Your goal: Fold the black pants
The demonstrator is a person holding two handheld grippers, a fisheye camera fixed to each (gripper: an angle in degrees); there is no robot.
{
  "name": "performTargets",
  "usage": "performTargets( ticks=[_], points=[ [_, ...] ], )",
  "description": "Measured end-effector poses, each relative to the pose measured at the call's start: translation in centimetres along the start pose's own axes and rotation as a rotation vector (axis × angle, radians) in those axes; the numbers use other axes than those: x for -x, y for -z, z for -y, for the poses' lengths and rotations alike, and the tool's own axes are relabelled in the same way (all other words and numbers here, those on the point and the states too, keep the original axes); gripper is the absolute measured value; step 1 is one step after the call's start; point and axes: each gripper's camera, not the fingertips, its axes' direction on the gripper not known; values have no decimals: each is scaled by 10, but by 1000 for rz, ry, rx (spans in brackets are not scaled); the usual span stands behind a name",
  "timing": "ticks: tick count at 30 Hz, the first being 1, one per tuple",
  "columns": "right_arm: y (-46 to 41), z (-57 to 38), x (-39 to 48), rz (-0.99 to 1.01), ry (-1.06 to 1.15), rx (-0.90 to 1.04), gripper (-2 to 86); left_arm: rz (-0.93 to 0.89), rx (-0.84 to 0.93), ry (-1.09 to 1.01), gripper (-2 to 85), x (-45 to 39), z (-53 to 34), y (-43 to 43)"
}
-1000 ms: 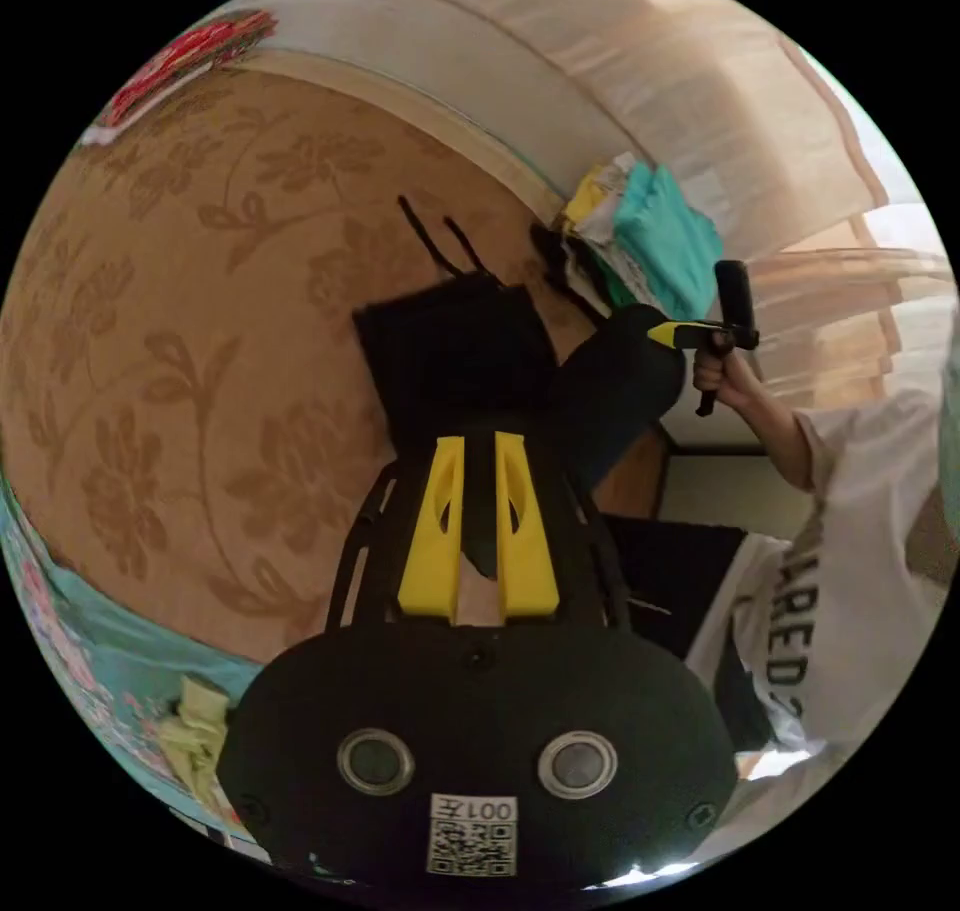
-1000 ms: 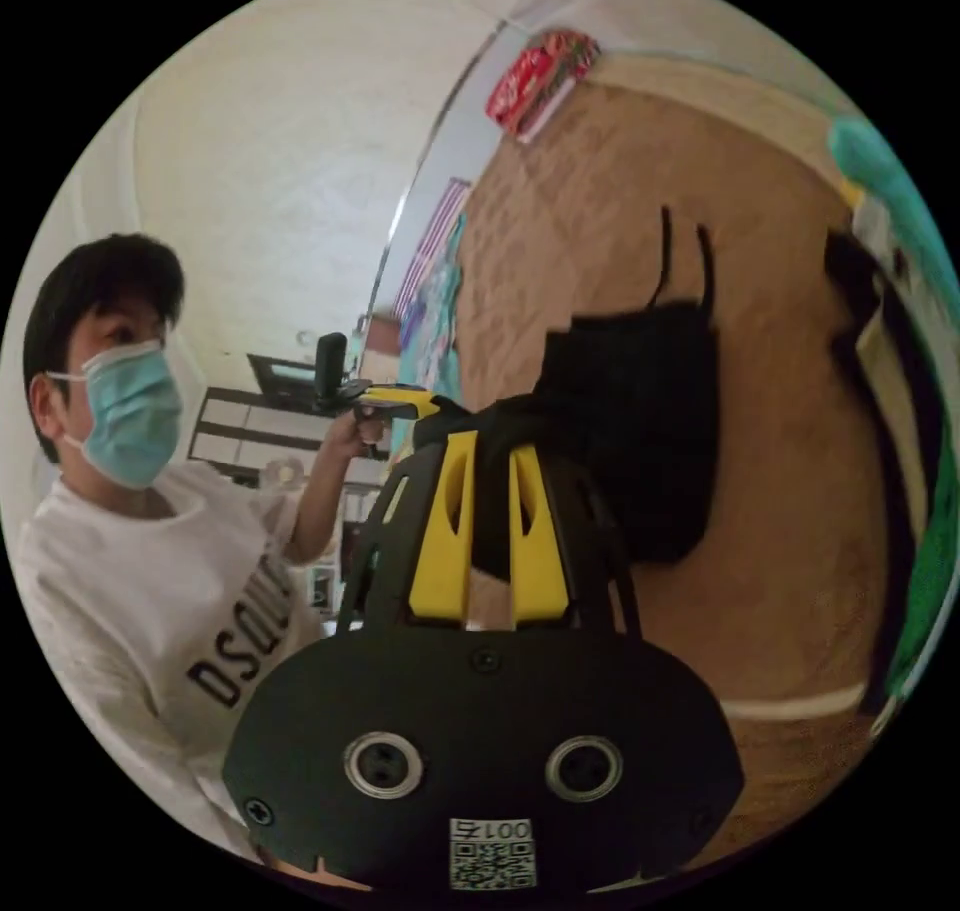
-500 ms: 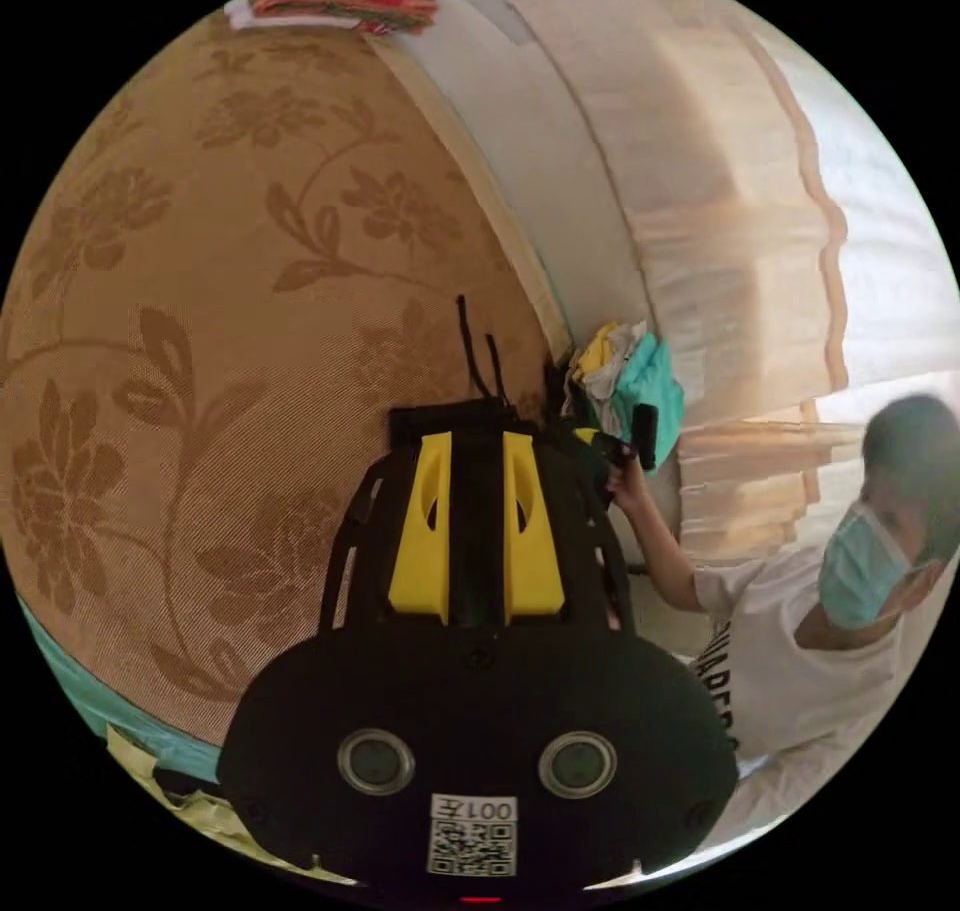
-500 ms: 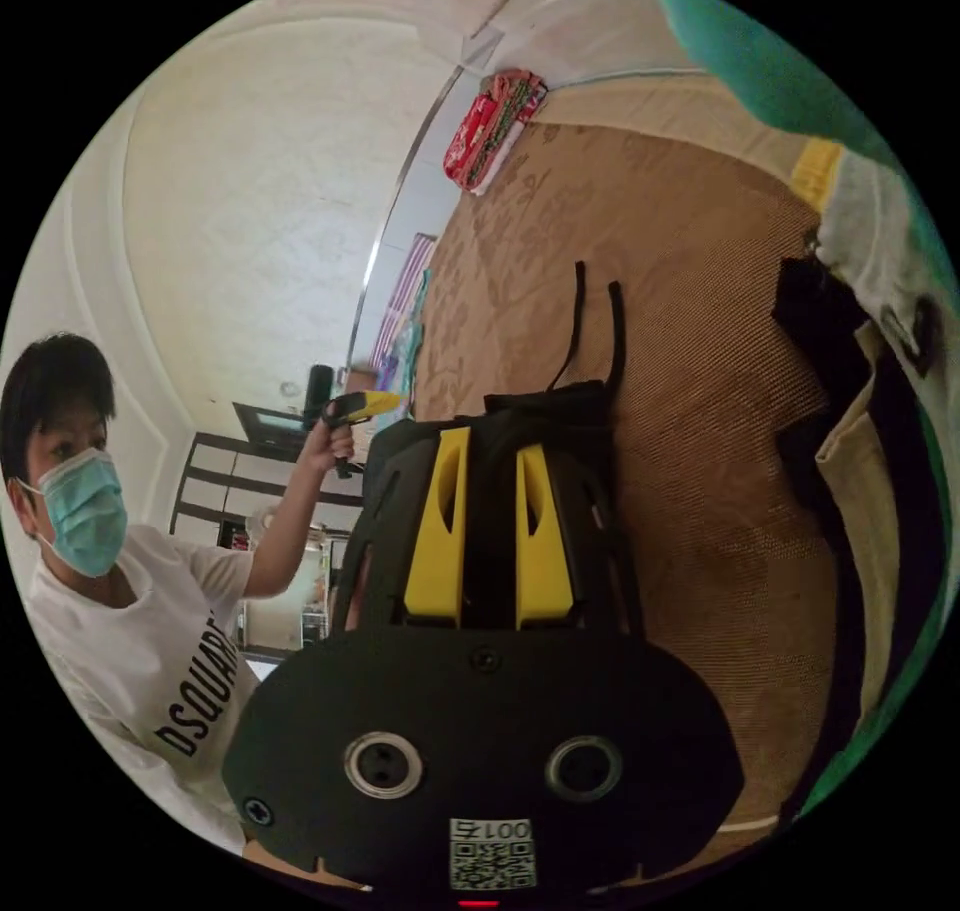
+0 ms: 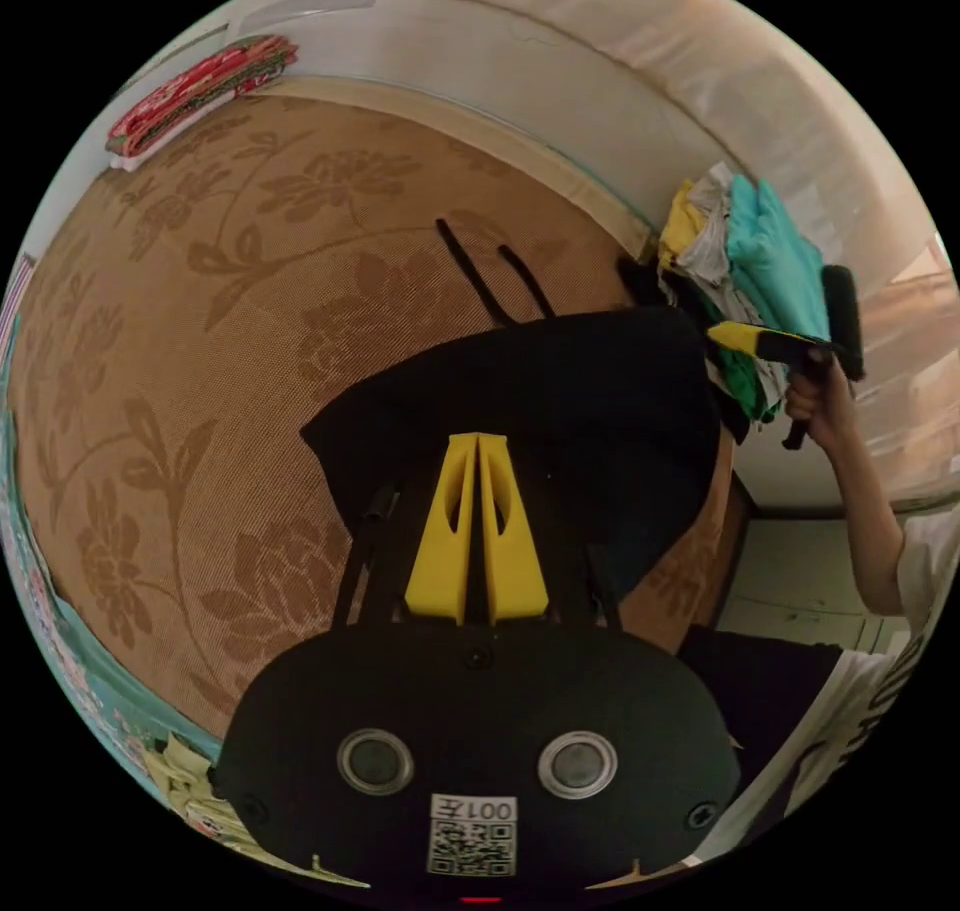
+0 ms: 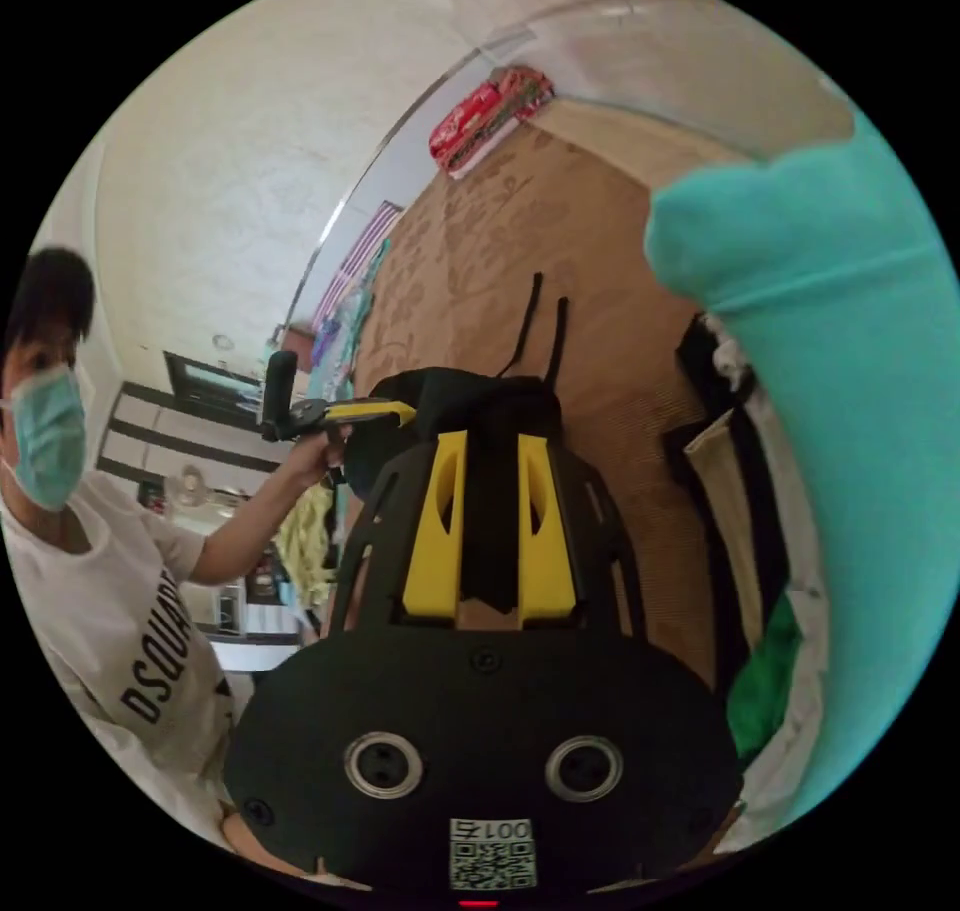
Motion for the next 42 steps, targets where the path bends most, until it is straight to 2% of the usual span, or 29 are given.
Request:
performTargets(
  ticks=[4, 6, 11, 16, 19, 22, 24, 27, 31, 35, 37, 42],
  points=[
    [-16, 9, 74, -262, 270, 24, 20, 39, 53, -42, -10, -8, 5, -16],
    [-56, 24, 113, -480, 427, 67, 9, 51, 47, -66, -10, -11, 2, -20],
    [-156, 47, 98, -761, 515, 301, 4, -14, -67, -89, -9, -2, -21, -31],
    [-150, 56, 84, -683, 542, 236, 9, -132, -154, -18, -7, 19, -40, -38],
    [-101, 51, 89, -649, 522, 141, 25, -97, -222, 23, 4, 21, -74, -17],
    [-67, 34, 82, -596, 491, 168, 78, -104, -258, 67, 70, 20, -114, -5],
    [-51, 18, 63, -462, 389, 215, 120, -146, -269, 104, 113, 23, -134, -4],
    [-47, 2, 24, -227, 190, 226, 150, -162, -196, 222, 180, 38, -158, -19],
    [-67, -6, -21, -100, 22, 206, 171, -422, -230, 356, 214, 65, -173, -57],
    [-103, 4, -48, 73, -84, 200, 181, -566, -130, 342, 222, 69, -146, -110],
    [-114, 9, -50, 105, -112, 170, 180, -512, -80, 344, 221, 66, -134, -121],
    [-133, 27, -50, 41, -177, 152, 152, -530, -46, 393, 214, 70, -121, -134]
  ],
)
